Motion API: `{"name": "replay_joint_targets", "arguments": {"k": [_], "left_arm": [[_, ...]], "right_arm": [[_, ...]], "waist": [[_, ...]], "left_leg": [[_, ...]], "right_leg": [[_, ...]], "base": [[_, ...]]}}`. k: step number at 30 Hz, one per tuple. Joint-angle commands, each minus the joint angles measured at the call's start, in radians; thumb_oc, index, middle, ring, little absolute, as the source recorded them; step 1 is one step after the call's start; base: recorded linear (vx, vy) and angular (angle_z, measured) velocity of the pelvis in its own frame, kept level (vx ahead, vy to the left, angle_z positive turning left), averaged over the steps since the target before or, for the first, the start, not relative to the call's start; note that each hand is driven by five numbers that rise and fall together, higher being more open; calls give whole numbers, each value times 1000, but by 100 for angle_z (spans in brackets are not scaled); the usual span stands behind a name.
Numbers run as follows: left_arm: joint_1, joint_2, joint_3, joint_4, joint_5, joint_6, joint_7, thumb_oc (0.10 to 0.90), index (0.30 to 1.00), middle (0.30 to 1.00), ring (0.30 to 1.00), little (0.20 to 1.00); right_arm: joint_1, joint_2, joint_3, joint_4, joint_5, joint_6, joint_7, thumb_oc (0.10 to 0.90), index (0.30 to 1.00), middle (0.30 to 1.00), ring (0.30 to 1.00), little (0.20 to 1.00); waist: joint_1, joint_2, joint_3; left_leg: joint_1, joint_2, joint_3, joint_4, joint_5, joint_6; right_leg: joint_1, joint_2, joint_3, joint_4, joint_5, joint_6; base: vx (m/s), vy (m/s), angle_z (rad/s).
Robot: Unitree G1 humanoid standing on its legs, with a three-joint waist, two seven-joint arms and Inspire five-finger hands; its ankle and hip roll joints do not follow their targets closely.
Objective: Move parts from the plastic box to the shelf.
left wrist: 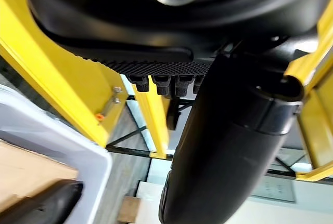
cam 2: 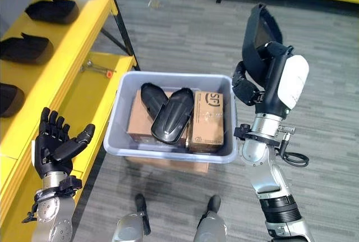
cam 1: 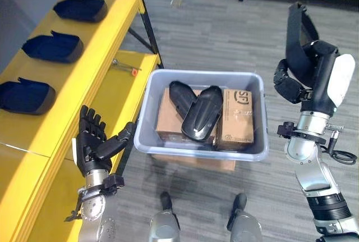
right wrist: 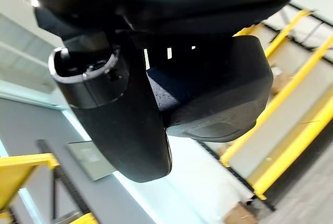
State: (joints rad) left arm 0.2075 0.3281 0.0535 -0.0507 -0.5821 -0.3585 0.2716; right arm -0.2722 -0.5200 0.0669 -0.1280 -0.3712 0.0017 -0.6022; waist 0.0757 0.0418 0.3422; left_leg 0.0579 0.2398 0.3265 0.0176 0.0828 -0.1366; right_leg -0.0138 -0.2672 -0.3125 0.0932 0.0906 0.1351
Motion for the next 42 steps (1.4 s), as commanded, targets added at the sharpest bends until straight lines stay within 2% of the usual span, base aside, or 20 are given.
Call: {"name": "replay_joint_targets", "arguments": {"k": [1,4,7,8,10,14,19,21,24,25,26,27,29,30,31,33,39,42], "left_arm": [[14,54,73,-83,39,-68,-32,900,1000,1000,1000,1000],[13,66,86,-92,25,-44,-93,900,1000,1000,1000,1000],[11,79,75,-107,-7,-12,-201,900,1000,1000,1000,1000],[10,90,59,-121,-5,-16,-284,900,1000,1000,1000,1000],[10,104,39,-160,-1,-58,-363,900,1000,1000,1000,1000],[10,126,15,-216,-54,-73,-397,900,1000,1000,1000,1000],[-25,153,-7,-239,-47,-55,-444,900,1000,1000,1000,1000],[-29,174,-13,-249,-73,-35,-490,900,1000,1000,1000,1000],[-30,186,-14,-248,-88,-25,-518,900,1000,1000,1000,1000],[-32,201,-20,-240,-104,-19,-555,900,1000,1000,1000,1000],[-37,205,-25,-236,-107,-17,-560,900,1000,1000,1000,1000],[-49,213,-33,-226,-120,-20,-568,900,1000,1000,1000,1000],[-54,206,-33,-217,-127,-36,-545,900,1000,1000,1000,1000],[-58,203,-32,-217,-127,-44,-529,900,1000,1000,1000,1000],[-66,197,-28,-217,-131,-59,-482,900,1000,1000,1000,1000],[-82,176,-18,-205,-125,-70,-417,900,1000,1000,1000,1000],[-73,129,24,-185,-127,-59,-440,900,1000,1000,1000,1000],[-60,121,31,-192,-104,-72,-435,900,1000,1000,1000,1000]], "right_arm": [[-59,-53,5,-157,-17,-118,23,400,300,300,300,300],[-47,-66,26,-202,-3,-136,55,400,300,300,300,300],[-57,-70,48,-215,7,-169,67,400,300,300,300,300],[-66,-70,57,-228,22,-168,87,400,300,300,300,300],[-77,-79,66,-246,41,-151,108,400,300,300,300,300],[-80,-89,85,-267,51,-153,105,400,300,300,300,300],[-48,-82,101,-288,41,-152,87,400,300,300,300,300],[-10,-65,113,-295,-1,-154,66,400,300,300,300,300],[11,-66,114,-296,-11,-157,42,400,300,300,300,300],[46,-74,103,-291,-18,-168,11,400,300,300,300,300],[52,-76,103,-291,-20,-168,3,400,300,300,300,300],[65,-78,102,-291,-28,-174,-7,400,300,300,300,300],[70,-82,106,-292,-50,-162,-4,400,300,300,300,300],[68,-80,108,-290,-62,-156,-3,400,300,300,300,300],[55,-82,116,-277,-87,-134,8,400,300,300,300,300],[24,-88,132,-241,-113,-131,11,400,300,300,300,300],[-26,-99,158,-222,-138,-109,25,400,300,300,300,300],[-13,-106,154,-238,-185,-80,21,400,300,300,300,300]], "waist": [[13,-42,-151],[23,-53,-171],[38,-59,-181],[46,-62,-188],[57,-64,-195],[70,-58,-207],[74,-58,-221],[75,-56,-232],[69,-57,-235],[54,-60,-239],[48,-61,-240],[34,-61,-244],[30,-63,-248],[30,-63,-247],[33,-63,-247],[42,-60,-243],[74,-62,-232],[74,-61,-217]], "left_leg": [[3,0,-53,1,-31,14],[17,-4,-54,-4,-40,17],[29,-11,-60,-8,-47,23],[34,-15,-62,-11,-55,24],[32,-23,-67,-20,-50,29],[37,-43,-81,-46,-46,38],[30,-83,-128,-64,-56,65],[23,-119,-159,-76,-63,90],[19,-140,-181,-82,-69,107],[10,-161,-223,-92,-69,127],[7,-167,-238,-93,-69,133],[-3,-177,-269,-93,-61,143],[-1,-191,-292,-89,-62,142],[-1,-193,-298,-83,-64,142],[0,-199,-311,-73,-76,142],[-19,-200,-341,-58,-62,138],[-60,-186,-405,-51,-23,106],[-93,-168,-382,-41,2,84]], "right_leg": [[74,30,-2,39,-148,-31],[101,32,-21,26,-150,-30],[123,34,-37,14,-147,-28],[139,33,-46,-2,-144,-24],[142,25,-55,-25,-119,-16],[147,10,-59,-43,-95,6],[149,-14,-22,-49,-71,23],[147,-37,14,-44,-38,38],[141,-30,53,-37,-32,41],[136,26,131,-17,-71,36],[131,50,157,-1,-83,32],[111,121,199,36,-120,5],[83,178,197,59,-135,-22],[79,181,196,68,-138,-27],[82,192,194,77,-168,-43],[78,217,185,84,-185,-74],[96,248,165,93,-232,-114],[111,253,153,93,-241,-123]], "base": [[8,70,0],[-27,109,8],[-47,115,11],[-57,130,16],[-72,158,19],[-54,186,19],[-19,149,32],[16,175,41],[4,44,77],[-18,-25,72],[-37,-53,88],[-14,-35,86],[-6,-46,88],[34,-85,68],[-3,-89,36],[-62,-166,16],[-38,-215,3],[-24,-122,21]]}}
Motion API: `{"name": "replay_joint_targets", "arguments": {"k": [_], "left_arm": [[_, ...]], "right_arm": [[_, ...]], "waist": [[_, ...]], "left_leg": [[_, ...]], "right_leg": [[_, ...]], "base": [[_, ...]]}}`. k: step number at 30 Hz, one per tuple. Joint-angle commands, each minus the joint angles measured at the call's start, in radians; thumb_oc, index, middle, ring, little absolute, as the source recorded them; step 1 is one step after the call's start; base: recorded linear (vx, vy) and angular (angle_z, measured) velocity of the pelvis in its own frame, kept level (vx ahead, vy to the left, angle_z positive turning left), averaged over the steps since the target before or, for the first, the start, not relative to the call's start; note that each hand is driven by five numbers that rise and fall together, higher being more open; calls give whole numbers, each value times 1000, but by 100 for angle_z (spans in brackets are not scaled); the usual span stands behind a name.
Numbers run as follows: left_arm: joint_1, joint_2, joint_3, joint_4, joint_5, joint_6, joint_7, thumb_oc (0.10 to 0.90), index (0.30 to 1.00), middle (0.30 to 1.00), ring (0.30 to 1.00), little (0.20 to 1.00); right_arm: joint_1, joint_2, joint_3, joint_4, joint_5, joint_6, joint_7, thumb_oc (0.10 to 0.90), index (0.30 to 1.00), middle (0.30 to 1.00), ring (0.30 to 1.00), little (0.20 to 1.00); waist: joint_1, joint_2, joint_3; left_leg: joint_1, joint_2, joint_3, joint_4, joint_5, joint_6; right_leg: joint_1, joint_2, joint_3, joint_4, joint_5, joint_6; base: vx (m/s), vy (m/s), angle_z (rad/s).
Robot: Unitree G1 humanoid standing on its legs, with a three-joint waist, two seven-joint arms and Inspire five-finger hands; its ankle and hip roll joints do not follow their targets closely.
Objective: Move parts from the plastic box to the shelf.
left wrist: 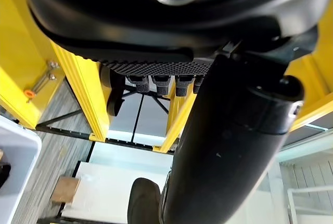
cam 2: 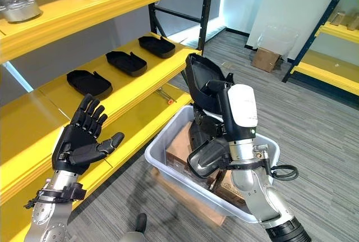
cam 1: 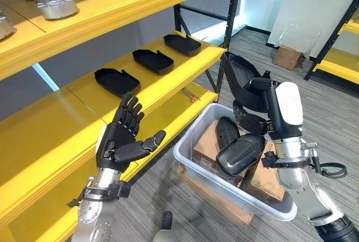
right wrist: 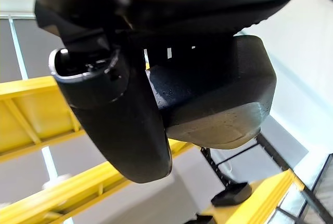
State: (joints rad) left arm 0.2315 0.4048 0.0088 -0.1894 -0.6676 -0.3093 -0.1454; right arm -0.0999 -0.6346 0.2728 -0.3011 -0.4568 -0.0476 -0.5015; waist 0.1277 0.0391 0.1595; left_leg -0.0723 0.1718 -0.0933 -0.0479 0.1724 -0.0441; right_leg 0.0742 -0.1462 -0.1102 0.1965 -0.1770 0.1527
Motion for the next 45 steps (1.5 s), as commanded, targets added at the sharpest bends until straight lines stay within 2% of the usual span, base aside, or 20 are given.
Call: {"name": "replay_joint_targets", "arguments": {"k": [1,3,4,5,9,10,12,13,14,16,18,20,22,24,27,30,35,41,43,45], "left_arm": [[-87,43,78,-57,-24,-131,-21,900,1000,1000,1000,1000],[-103,39,73,-53,-53,-134,-52,900,1000,1000,1000,1000],[-121,38,66,-45,-65,-136,-65,900,1000,1000,1000,1000],[-147,37,55,-35,-70,-139,-62,900,1000,1000,1000,1000],[-156,40,50,-38,-90,-136,-42,900,1000,1000,1000,1000],[-153,40,55,-38,-83,-141,-23,900,1000,1000,1000,1000],[-151,40,60,-43,-87,-128,-14,900,1000,1000,1000,1000],[-153,35,61,-38,-93,-114,-13,900,1000,1000,1000,1000],[-156,33,59,-34,-93,-107,-16,900,1000,1000,1000,1000],[-155,41,48,-25,-69,-110,-30,900,1000,1000,1000,1000],[-154,45,34,-27,-42,-108,-41,900,1000,1000,1000,1000],[-148,48,26,-22,-53,-90,-55,900,1000,1000,1000,1000],[-138,53,26,-14,-55,-87,-47,900,1000,1000,1000,1000],[-94,62,56,-19,-35,-102,-43,900,1000,1000,1000,1000],[-64,67,78,-29,-40,-111,-13,900,1000,1000,1000,1000],[-25,69,134,-31,-21,-126,11,900,1000,1000,1000,1000],[6,70,189,-52,-5,-118,51,900,1000,1000,1000,1000],[-16,73,180,-41,12,-84,18,900,1000,1000,1000,1000],[-23,81,171,-36,17,-77,18,900,1000,1000,1000,1000],[-34,95,163,-42,5,-71,22,900,1000,1000,1000,1000]], "right_arm": [[-169,2,-59,-69,-104,-1,-82,400,300,300,300,300],[-138,-8,-74,-67,-96,32,-114,400,300,300,300,300],[-114,-13,-88,-60,-98,26,-140,400,300,300,300,300],[-87,-15,-102,-50,-102,-2,-161,400,300,300,300,300],[-91,-21,-98,-22,-99,-53,-177,400,300,300,300,300],[-114,-18,-82,-8,-101,-65,-168,400,300,300,300,300],[-130,-20,-74,0,-99,-73,-164,400,300,300,300,300],[-136,-24,-75,3,-92,-81,-157,400,300,300,300,300],[-138,-28,-78,5,-88,-81,-151,400,300,300,300,300],[-134,-40,-87,4,-83,-80,-148,400,300,300,300,300],[-121,-43,-94,6,-84,-74,-151,400,300,300,300,300],[-108,-42,-104,27,-81,-82,-158,400,300,300,300,300],[-104,-38,-103,41,-73,-93,-149,400,300,300,300,300],[-77,-26,-105,19,-84,-130,-125,400,300,300,300,300],[-67,-22,-106,0,-81,-142,-110,400,300,300,300,300],[-75,-6,-98,-27,-77,-154,-81,400,300,300,300,300],[-144,20,-66,-73,-42,-135,-3,400,300,300,300,300],[-225,64,-11,-80,-45,-82,31,400,300,300,300,300],[-250,76,6,-79,-34,-67,35,400,300,300,300,300],[-267,96,22,-83,-37,-50,24,400,300,300,300,300]], "waist": [[14,-60,-31],[-12,-60,-27],[-36,-60,-30],[-64,-59,-32],[-80,-66,-25],[-77,-66,-25],[-77,-64,-29],[-85,-63,-33],[-90,-60,-36],[-101,-53,-38],[-99,-44,-31],[-91,-36,-26],[-85,-33,-29],[-66,-32,-41],[-51,-35,-47],[-9,-46,-55],[70,-62,-45],[123,-79,-39],[138,-84,-39],[159,-92,-34]], "left_leg": [[34,-86,83,26,-83,-18],[31,-44,222,33,-64,-34],[34,-11,317,38,-55,-43],[50,27,380,44,-50,-49],[83,57,358,59,-58,-57],[100,89,317,69,-41,-64],[105,119,312,81,-20,-70],[111,144,332,104,-13,-72],[117,151,347,113,-22,-71],[149,145,382,99,-76,-77],[146,146,405,91,-77,-82],[141,126,411,93,-93,-78],[144,106,404,87,-101,-73],[165,75,409,45,-98,-70],[174,59,410,28,-99,-64],[173,34,405,19,-112,-56],[139,-2,398,43,-127,-25],[123,-56,384,31,-135,8],[130,-77,365,25,-157,16],[127,-110,357,24,-178,41]], "right_leg": [[33,126,-67,-13,19,-139],[45,113,-122,-20,18,-135],[48,101,-163,-20,20,-132],[41,84,-192,-7,24,-127],[31,58,-176,30,16,-124],[20,43,-160,55,7,-126],[14,32,-163,67,4,-130],[10,16,-178,89,-7,-135],[7,8,-189,101,-14,-137],[6,-20,-212,139,-43,-131],[11,-41,-232,161,-50,-130],[18,-60,-247,171,-48,-123],[24,-73,-251,155,-30,-108],[41,-94,-272,88,19,-73],[51,-106,-285,50,46,-55],[68,-136,-311,-13,97,-27],[107,-181,-379,-57,155,-8],[126,-219,-428,-32,222,18],[133,-231,-428,-14,232,38],[131,-254,-442,10,275,47]], "base": [[-30,-92,32],[-82,-65,68],[-129,23,193],[-93,49,222],[-33,144,96],[-23,246,-10],[-11,332,8],[21,394,-5],[42,454,-17],[98,396,0],[85,394,22],[96,463,22],[97,355,27],[101,309,21],[53,160,13],[41,142,2],[26,168,26],[43,175,44],[107,232,28],[39,200,24]]}}
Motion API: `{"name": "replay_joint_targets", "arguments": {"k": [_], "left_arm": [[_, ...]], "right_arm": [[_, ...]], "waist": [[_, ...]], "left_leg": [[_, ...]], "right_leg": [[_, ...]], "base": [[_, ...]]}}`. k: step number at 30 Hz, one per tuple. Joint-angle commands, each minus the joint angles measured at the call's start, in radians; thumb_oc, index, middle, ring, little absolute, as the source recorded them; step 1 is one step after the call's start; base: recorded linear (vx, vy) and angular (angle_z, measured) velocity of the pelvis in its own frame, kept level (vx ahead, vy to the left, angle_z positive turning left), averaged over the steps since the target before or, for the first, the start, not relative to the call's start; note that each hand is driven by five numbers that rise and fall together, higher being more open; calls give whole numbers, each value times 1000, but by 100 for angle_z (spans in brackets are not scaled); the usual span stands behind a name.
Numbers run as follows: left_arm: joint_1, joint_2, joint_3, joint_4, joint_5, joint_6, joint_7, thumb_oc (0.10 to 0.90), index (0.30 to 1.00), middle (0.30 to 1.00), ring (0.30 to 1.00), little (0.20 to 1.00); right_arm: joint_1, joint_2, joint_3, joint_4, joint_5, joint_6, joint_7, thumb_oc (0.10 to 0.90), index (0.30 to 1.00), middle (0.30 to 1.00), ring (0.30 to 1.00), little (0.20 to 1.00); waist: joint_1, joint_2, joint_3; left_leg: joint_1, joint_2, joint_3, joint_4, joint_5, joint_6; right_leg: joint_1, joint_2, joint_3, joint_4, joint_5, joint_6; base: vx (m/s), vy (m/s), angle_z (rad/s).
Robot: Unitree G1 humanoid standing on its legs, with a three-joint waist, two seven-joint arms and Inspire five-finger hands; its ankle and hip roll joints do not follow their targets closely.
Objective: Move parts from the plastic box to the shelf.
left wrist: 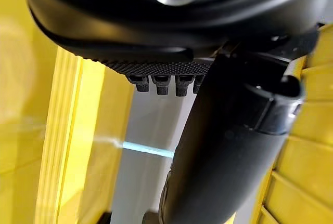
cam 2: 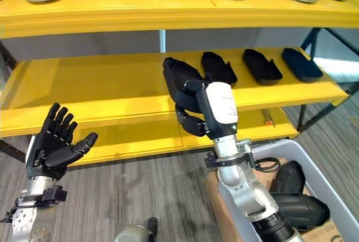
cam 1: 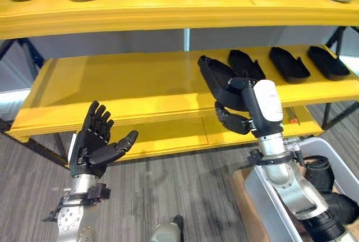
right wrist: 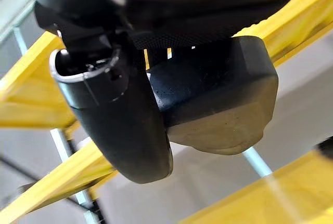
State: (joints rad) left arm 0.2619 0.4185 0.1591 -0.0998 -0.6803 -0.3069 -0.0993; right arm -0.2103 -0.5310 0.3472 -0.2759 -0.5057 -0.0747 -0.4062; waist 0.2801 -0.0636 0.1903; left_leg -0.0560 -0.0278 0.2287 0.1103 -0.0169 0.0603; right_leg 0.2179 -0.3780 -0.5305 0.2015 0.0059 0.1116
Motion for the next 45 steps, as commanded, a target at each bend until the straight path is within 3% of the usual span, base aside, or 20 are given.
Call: {"name": "replay_joint_targets", "arguments": {"k": [1,6,8,9,10,13,14,16,17,21,22,23,24,25,27,31,39,45], "left_arm": [[-66,83,13,-133,18,-74,-26,900,1000,1000,1000,1000],[-98,92,-11,-104,38,-94,-18,900,1000,1000,1000,1000],[-113,98,-16,-103,55,-91,1,900,1000,1000,1000,1000],[-121,103,-19,-104,52,-82,-1,900,1000,1000,1000,1000],[-124,108,-14,-109,30,-56,-23,900,1000,1000,1000,1000],[-100,94,-4,-118,15,-30,-43,900,1000,1000,1000,1000],[-99,93,-4,-119,5,-28,-46,900,1000,1000,1000,1000],[-90,65,-14,-123,-152,5,-105,900,1000,1000,1000,1000],[-86,52,-19,-124,-159,-2,-100,900,1000,1000,1000,1000],[-90,35,-51,-119,-104,-29,-66,900,1000,1000,1000,1000],[-98,37,-70,-111,-93,-33,-78,900,1000,1000,1000,1000],[-101,38,-77,-110,-83,-32,-81,900,1000,1000,1000,1000],[-99,44,-91,-104,-66,-34,-111,900,1000,1000,1000,1000],[-94,45,-93,-104,-70,-34,-120,900,1000,1000,1000,1000],[-57,48,-87,-115,-76,-36,-119,900,1000,1000,1000,1000],[-49,46,-75,-120,-89,-12,-114,900,1000,1000,1000,1000],[-10,39,-59,-149,-90,-8,-122,900,1000,1000,1000,1000],[18,41,-56,-153,-102,-4,-128,900,1000,1000,1000,1000]], "right_arm": [[-158,-5,-51,-108,15,-26,-73,400,300,300,300,300],[-210,43,-4,-102,-31,23,-60,400,300,300,300,300],[-214,41,5,-103,-27,31,-35,400,300,300,300,300],[-209,34,6,-101,-27,36,-41,400,300,300,300,300],[-187,19,1,-100,-24,41,-58,400,300,300,300,300],[-164,5,-9,-94,-24,38,-54,400,300,300,300,300],[-163,3,-10,-91,-23,36,-53,400,300,300,300,300],[-144,-19,-20,-81,-10,7,-50,400,300,300,300,300],[-135,-22,-22,-79,-9,4,-47,400,300,300,300,300],[-120,-21,-25,-56,-11,-23,-49,400,300,300,300,300],[-108,-21,-34,-50,-20,-15,-56,400,300,300,300,300],[-103,-21,-37,-46,-24,-14,-60,400,300,300,300,300],[-69,-30,-55,-46,-30,-8,-81,400,300,300,300,300],[-58,-35,-62,-46,-29,-10,-84,400,300,300,300,300],[-25,-55,-88,-52,-10,-26,-80,400,300,300,300,300],[-37,-75,-74,-57,15,13,-81,400,300,300,300,300],[7,-82,-83,-33,-9,6,-107,400,300,300,300,300],[11,-98,-95,-8,10,62,-135,400,300,300,300,300]], "waist": [[9,10,-64],[38,10,-67],[35,11,-70],[27,9,-68],[12,10,-64],[-18,24,-50],[-22,25,-49],[-55,30,-42],[-68,30,-40],[-117,32,-32],[-135,38,-26],[-141,40,-24],[-163,41,-23],[-165,40,-25],[-165,32,-38],[-158,29,-60],[-170,34,-76],[-166,31,-75]], "left_leg": [[109,86,35,-133,8,-61],[113,31,43,-157,-3,-19],[118,18,34,-171,-5,-6],[119,9,22,-171,-16,5],[115,0,17,-160,-20,27],[152,-5,-19,-174,-34,29],[155,-6,-24,-176,-35,28],[170,-8,-58,-181,-40,13],[175,-8,-67,-181,-45,7],[210,-5,-92,-189,-72,-6],[227,-4,-120,-190,-88,-4],[232,-4,-132,-189,-94,-2],[236,-9,-181,-184,-102,0],[236,-10,-189,-182,-103,-2],[250,-7,-180,-187,-104,-19],[260,1,-155,-194,-96,-37],[268,13,-108,-188,-93,-50],[253,20,-81,-162,-102,-58]], "right_leg": [[-12,-24,-24,7,95,89],[-10,-43,-72,86,157,115],[-22,-38,-57,137,162,115],[-42,-17,-28,167,143,109],[-89,36,-8,202,118,69],[-201,124,22,219,49,25],[-210,130,30,212,47,22],[-260,177,97,93,42,11],[-272,190,120,31,49,11],[-351,189,207,-113,141,38],[-389,190,259,-142,166,48],[-399,190,278,-144,172,50],[-395,212,359,-182,163,50],[-389,213,368,-191,167,51],[-336,209,345,-232,186,55],[-281,215,307,-247,165,55],[-238,242,287,-267,130,26],[-223,237,273,-279,121,19]], "base": [[16,219,29],[-5,249,21],[32,192,11],[71,181,37],[93,140,46],[90,90,63],[67,39,39],[83,-31,33],[83,-58,62],[136,-66,38],[217,-95,64],[293,-134,134],[223,-103,109],[280,-135,58],[226,-131,39],[155,-75,34],[133,-26,-1],[36,-8,-10]]}}
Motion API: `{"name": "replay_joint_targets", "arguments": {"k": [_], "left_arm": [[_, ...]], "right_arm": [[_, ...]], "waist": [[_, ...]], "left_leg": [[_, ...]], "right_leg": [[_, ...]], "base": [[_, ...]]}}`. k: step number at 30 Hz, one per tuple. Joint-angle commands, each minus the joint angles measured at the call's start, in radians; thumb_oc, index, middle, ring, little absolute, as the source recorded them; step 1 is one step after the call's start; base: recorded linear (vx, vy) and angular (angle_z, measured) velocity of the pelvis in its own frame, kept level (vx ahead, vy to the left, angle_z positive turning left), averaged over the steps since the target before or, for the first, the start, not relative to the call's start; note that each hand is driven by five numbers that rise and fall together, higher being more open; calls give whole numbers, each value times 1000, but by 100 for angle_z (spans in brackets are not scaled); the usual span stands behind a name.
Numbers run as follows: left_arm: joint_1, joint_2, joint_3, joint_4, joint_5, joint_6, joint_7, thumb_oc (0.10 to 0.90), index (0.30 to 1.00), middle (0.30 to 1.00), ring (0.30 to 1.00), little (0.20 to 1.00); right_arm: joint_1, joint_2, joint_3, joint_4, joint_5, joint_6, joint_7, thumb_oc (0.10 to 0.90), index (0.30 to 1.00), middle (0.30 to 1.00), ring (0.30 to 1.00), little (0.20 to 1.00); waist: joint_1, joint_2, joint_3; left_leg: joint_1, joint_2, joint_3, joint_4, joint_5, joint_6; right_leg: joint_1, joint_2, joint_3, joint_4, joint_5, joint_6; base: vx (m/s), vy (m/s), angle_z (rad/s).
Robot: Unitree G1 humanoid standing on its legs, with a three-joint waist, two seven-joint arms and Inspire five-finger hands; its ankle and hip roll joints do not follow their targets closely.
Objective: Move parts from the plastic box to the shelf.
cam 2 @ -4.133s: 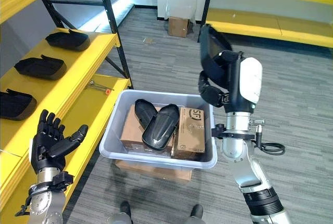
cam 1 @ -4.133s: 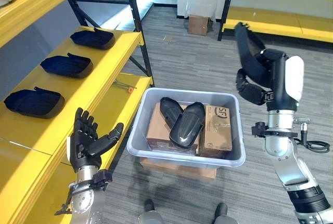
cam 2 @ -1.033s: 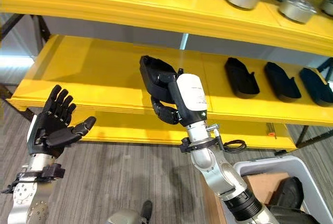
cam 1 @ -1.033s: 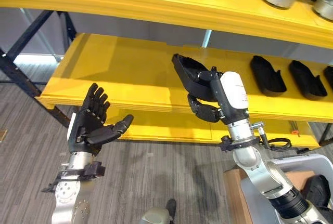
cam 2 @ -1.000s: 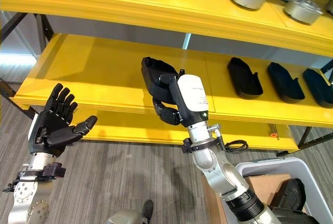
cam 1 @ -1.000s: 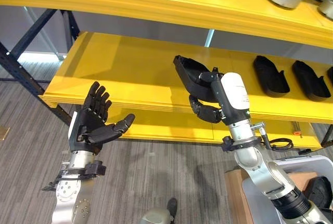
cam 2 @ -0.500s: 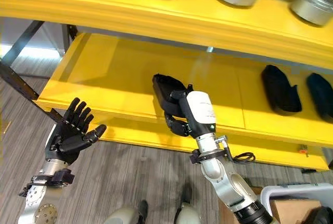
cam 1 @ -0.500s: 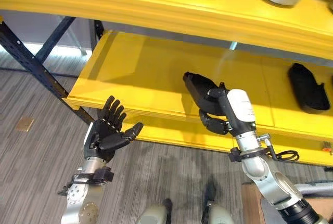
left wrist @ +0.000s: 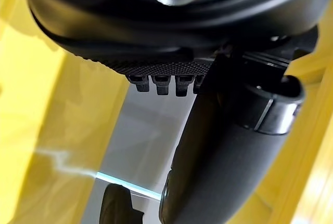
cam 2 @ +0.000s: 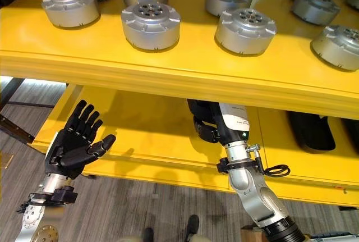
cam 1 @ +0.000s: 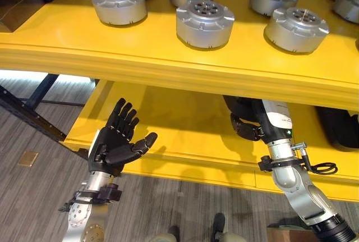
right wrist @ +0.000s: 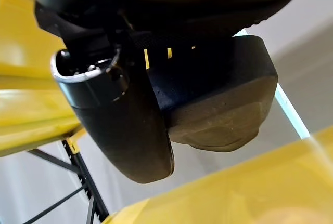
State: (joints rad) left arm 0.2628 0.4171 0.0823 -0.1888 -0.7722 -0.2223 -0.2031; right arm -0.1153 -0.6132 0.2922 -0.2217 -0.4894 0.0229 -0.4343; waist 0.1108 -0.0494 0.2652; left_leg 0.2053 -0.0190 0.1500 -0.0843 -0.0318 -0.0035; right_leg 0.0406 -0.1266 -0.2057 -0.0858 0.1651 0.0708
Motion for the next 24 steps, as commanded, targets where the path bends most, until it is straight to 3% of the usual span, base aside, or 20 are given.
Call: {"name": "replay_joint_targets", "arguments": {"k": [1,12,18,20,21,22,24], "left_arm": [[19,45,20,-64,-11,-88,-25,900,1000,1000,1000,1000],[3,49,2,-65,-20,-72,-29,900,1000,1000,1000,1000],[-15,58,-4,-68,-21,-49,-18,900,1000,1000,1000,1000],[-10,57,1,-67,-18,-43,-13,900,1000,1000,1000,1000],[-1,57,11,-70,-13,-43,3,900,1000,1000,1000,1000],[12,59,28,-73,1,-52,36,900,1000,1000,1000,1000],[9,63,28,-77,-4,-53,58,900,1000,1000,1000,1000]], "right_arm": [[-84,-18,-41,-57,-2,-30,-110,400,300,300,300,300],[-64,-20,-71,-3,13,-1,-125,400,300,300,300,300],[-58,-14,-99,30,12,23,-124,400,300,300,300,300],[-56,-9,-104,40,6,19,-119,400,300,300,300,300],[-59,-3,-103,41,6,7,-108,400,300,300,300,300],[-71,-3,-96,34,14,-12,-87,400,300,300,300,300],[-82,-10,-89,37,19,-14,-87,400,300,300,300,300]], "waist": [[3,17,-149],[-16,17,-145],[-28,14,-131],[-23,12,-122],[-10,13,-111],[20,28,-100],[26,31,-88]], "left_leg": [[-9,11,-2,37,-88,6],[-14,-5,24,90,-115,9],[-12,-24,1,93,-122,25],[-8,-26,12,97,-121,27],[-1,-21,50,102,-121,28],[20,-2,108,109,-141,27],[20,-3,115,128,-155,36]], "right_leg": [[-45,-15,-52,9,-38,60],[-44,-24,-66,7,-28,58],[-69,-38,-39,22,0,80],[-81,-45,-76,65,-2,86],[-86,-61,-156,124,-12,86],[-70,-99,-286,217,-40,89],[-87,-130,-285,274,-31,89]], "base": [[0,0,0],[-22,17,0],[-93,59,-3],[-107,73,-5],[-126,102,-28],[-173,81,-62],[-159,2,-93]]}}
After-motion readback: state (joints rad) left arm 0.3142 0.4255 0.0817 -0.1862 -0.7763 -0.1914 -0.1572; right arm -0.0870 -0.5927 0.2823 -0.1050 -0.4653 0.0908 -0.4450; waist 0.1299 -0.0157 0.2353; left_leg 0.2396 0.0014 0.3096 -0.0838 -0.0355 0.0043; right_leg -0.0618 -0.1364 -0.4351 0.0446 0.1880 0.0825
